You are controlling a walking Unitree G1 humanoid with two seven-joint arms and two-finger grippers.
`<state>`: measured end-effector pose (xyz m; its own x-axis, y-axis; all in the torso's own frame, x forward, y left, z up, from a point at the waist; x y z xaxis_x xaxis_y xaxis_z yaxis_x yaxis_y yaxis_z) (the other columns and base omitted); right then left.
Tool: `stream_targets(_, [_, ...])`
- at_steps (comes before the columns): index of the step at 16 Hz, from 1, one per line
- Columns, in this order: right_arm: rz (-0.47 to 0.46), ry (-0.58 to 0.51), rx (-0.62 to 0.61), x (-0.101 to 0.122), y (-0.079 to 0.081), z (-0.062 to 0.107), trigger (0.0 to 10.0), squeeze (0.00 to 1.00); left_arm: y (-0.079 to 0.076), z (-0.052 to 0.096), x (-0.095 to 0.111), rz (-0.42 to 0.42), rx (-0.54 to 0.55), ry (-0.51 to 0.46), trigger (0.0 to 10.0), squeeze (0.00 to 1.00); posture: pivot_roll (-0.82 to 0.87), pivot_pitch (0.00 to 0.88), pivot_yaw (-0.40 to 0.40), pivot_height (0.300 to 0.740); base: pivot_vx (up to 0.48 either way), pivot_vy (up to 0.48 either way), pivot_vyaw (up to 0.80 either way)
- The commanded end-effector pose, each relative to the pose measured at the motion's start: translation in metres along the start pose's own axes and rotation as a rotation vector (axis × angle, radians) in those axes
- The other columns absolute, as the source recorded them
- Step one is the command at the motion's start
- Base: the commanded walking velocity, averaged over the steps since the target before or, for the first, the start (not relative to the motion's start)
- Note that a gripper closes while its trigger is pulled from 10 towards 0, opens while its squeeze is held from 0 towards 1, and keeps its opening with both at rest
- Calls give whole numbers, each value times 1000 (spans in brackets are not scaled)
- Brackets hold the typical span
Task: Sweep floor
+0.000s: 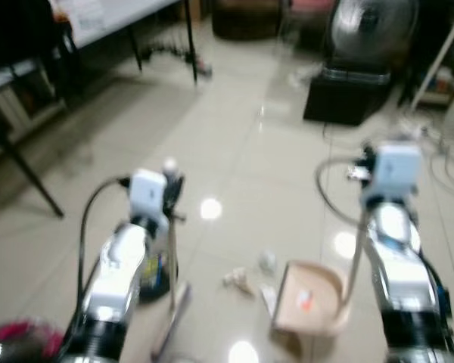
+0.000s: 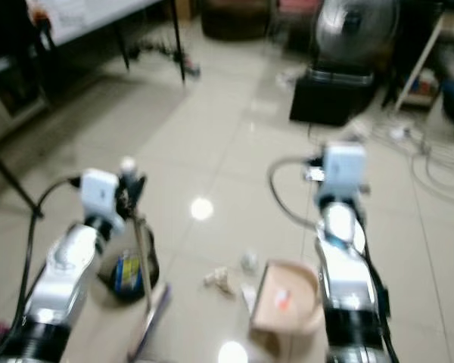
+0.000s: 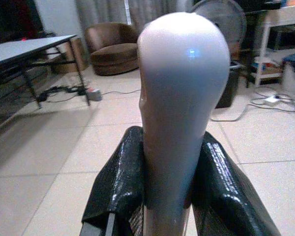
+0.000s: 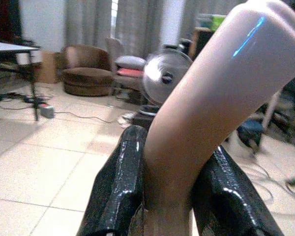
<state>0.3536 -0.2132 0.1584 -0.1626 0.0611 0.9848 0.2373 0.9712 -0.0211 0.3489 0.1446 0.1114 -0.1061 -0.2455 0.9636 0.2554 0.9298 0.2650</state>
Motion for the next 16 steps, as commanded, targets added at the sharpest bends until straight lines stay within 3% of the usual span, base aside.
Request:
stream_targets(1, [6,-46,0,13,1,2,10000,0,10,0,10,-24,29,-37,10000,0,-63,40,52,740,0,0,-800])
stream_targets(5, [12,-38,-14,9,-4,2,10000,0,16,-4,22,-58,96,-84,10000,0,-57,57,44,740,0,0,-800])
stream_targets(8, [10,28,40,-5,7,0,10000,0,19,-4,27,-57,132,-111,10000,0,-53,62,38,740,0,0,0])
stream_targets(13, [36,24,69,-6,12,0,10000,0,18,-5,25,-64,142,-101,10000,0,-52,65,40,740,331,0,0])
stream_targets(16, [46,14,68,-4,10,-1,10000,0,20,-5,25,-68,156,-99,10000,0,-52,63,39,740,341,0,756])
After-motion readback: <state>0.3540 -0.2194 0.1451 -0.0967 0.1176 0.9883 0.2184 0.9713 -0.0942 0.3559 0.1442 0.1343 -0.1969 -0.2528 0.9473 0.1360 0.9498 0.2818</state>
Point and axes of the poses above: a point about 5 cm out from each wrist's last joint towards the gripper, its own z axis pointing back from the gripper into the wrist, its own x axis along the axis of the wrist's last joint, y = z × x, the point moved 5 cm from there along -z, pointing out of the wrist towards the gripper, and after that the axes turned 8 degrees about -z, right-handed, at the moved point
